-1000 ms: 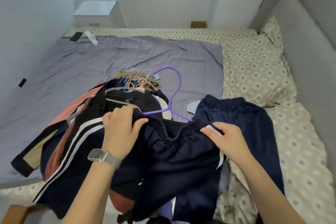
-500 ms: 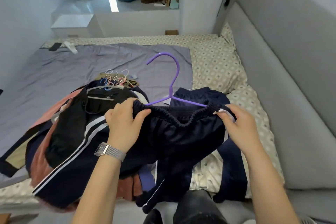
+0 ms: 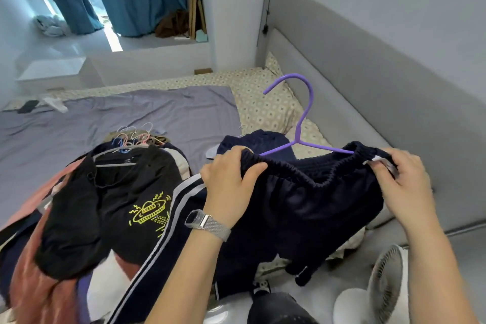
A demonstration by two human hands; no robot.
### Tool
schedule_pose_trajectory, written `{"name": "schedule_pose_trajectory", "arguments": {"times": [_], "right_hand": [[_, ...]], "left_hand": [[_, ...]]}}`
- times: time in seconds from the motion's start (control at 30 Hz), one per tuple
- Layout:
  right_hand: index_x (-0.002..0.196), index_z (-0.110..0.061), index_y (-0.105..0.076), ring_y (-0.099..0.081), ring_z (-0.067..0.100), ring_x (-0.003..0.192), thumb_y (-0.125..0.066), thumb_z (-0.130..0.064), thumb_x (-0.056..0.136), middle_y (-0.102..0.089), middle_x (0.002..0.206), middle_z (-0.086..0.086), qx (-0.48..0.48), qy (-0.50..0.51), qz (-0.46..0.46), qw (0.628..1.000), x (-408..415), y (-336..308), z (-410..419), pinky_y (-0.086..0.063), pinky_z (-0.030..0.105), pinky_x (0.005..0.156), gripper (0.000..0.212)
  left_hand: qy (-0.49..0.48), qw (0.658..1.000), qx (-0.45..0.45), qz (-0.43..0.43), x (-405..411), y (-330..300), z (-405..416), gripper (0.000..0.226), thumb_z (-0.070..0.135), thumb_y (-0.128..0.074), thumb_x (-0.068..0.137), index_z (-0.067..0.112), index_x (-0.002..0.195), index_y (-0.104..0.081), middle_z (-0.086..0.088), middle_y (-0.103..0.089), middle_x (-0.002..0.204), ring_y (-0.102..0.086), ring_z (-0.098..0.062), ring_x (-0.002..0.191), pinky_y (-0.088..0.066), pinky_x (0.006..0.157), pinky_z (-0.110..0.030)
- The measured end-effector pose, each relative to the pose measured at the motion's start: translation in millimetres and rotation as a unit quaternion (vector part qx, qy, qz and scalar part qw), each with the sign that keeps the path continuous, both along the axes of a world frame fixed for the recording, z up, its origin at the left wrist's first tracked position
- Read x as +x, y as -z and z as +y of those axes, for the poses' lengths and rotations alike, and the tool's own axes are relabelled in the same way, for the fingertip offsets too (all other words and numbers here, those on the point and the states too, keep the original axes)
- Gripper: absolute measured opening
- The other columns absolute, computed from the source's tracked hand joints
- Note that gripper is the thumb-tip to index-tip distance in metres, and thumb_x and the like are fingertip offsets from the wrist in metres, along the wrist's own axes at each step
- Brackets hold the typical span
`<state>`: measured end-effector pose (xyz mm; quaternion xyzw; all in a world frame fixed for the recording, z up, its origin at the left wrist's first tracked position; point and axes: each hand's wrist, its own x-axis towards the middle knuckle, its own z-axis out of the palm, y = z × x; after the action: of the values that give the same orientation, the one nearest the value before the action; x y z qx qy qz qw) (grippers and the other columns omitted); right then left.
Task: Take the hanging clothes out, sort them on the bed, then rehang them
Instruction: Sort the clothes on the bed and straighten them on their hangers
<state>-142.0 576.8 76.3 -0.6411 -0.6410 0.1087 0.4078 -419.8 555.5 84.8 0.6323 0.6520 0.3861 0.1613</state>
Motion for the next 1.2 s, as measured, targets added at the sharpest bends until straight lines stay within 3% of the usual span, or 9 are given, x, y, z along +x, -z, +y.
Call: {"name": "schedule_pose_trajectory", "arguments": {"times": [0.13,0.33,0.43,0.6,0.7,0.87,0.97,1.07,1.2], "right_hand": [[0.100,-0.019,-0.065,-0.041,0.012,0.095,-0.057,-0.022,0.092,-0.057,0.093,-0.007,0.016,0.007,-0.022,1.000,4,-10,-9,-0.027,0.021,0.077,0.012],[0.099,-0.018,-0.066,-0.049,0.021,0.093,-0.049,-0.032,0.088,-0.064,0.094,0.000,0.018,-0.029,-0.048,0.998,-20,7,-2,-0.041,0.043,0.088,0.025],[0.099,-0.013,-0.062,-0.043,0.022,0.095,-0.045,-0.032,0.088,-0.060,0.095,0.005,0.022,-0.014,-0.066,0.997,-28,13,2,-0.036,0.038,0.088,0.028],[0.093,-0.012,-0.056,-0.040,0.026,0.094,-0.035,-0.039,0.086,-0.053,0.091,0.005,0.035,-0.026,-0.102,0.994,-10,8,26,-0.024,0.027,0.090,0.034],[0.091,-0.012,-0.057,-0.044,0.029,0.091,-0.035,-0.040,0.086,-0.055,0.089,0.006,0.014,-0.020,-0.129,0.991,2,29,67,-0.028,0.033,0.085,0.036],[0.093,-0.005,-0.057,-0.044,0.033,0.100,-0.048,-0.030,0.095,-0.055,0.093,0.007,-0.165,-0.049,-0.142,0.975,2,87,163,-0.026,0.034,0.080,0.026],[0.091,-0.006,-0.057,-0.040,0.025,0.097,-0.043,-0.039,0.095,-0.054,0.090,0.003,-0.144,-0.070,-0.130,0.979,0,69,229,-0.023,0.032,0.079,0.035],[0.087,-0.016,-0.058,-0.043,0.025,0.093,-0.046,-0.040,0.092,-0.056,0.086,0.000,-0.110,-0.081,-0.089,0.987,-9,49,309,-0.034,0.041,0.084,0.027],[0.081,-0.012,-0.057,-0.049,0.028,0.088,-0.039,-0.058,0.076,-0.060,0.081,0.003,-0.201,-0.109,-0.064,0.971,-38,84,423,-0.042,0.044,0.082,0.049]], "left_hand": [[0.021,1.000,-0.005,-0.020,-3,-3,-4,0.017,0.044,-0.057,0.087,0.030,0.088,-0.047,0.013,-0.055,0.077,-0.049,-0.009,0.078,-0.021,0.080,-0.029],[-0.001,0.998,-0.045,-0.033,-35,7,-14,0.015,0.044,-0.057,0.086,0.031,0.084,-0.050,0.010,-0.058,0.076,-0.054,-0.008,0.079,-0.023,0.084,-0.032],[0.015,0.998,-0.055,-0.024,-47,4,-18,0.016,0.043,-0.058,0.086,0.033,0.079,-0.047,0.012,-0.055,0.071,-0.052,-0.004,0.077,-0.028,0.092,-0.035],[0.115,0.990,-0.081,-0.015,-48,5,-10,0.010,0.038,-0.057,0.090,0.040,0.096,-0.048,0.032,-0.050,0.104,-0.045,0.010,0.097,-0.030,0.093,-0.034],[0.123,0.985,-0.120,-0.013,-46,28,33,0.017,0.047,-0.052,0.086,0.041,0.102,-0.048,0.021,-0.058,0.098,-0.053,-0.001,0.093,-0.034,0.096,-0.036],[0.055,0.981,-0.181,0.033,-35,79,134,0.015,0.033,-0.057,0.090,0.039,0.095,-0.044,0.022,-0.052,0.086,-0.055,-0.012,0.097,-0.041,0.090,-0.041],[0.037,0.988,-0.149,0.005,-39,74,198,0.013,0.035,-0.058,0.086,0.037,0.094,-0.047,0.018,-0.054,0.091,-0.055,-0.014,0.095,-0.044,0.087,-0.041],[0.006,0.995,-0.095,0.003,-48,67,272,0.014,0.041,-0.055,0.084,0.032,0.094,-0.051,0.011,-0.057,0.091,-0.056,-0.018,0.090,-0.046,0.083,-0.042],[-0.047,0.991,-0.108,0.061,-70,105,373,0.027,0.037,-0.060,0.087,0.025,0.111,-0.055,-0.001,-0.059,0.105,-0.055,-0.026,0.101,-0.044,0.089,-0.046]]}}
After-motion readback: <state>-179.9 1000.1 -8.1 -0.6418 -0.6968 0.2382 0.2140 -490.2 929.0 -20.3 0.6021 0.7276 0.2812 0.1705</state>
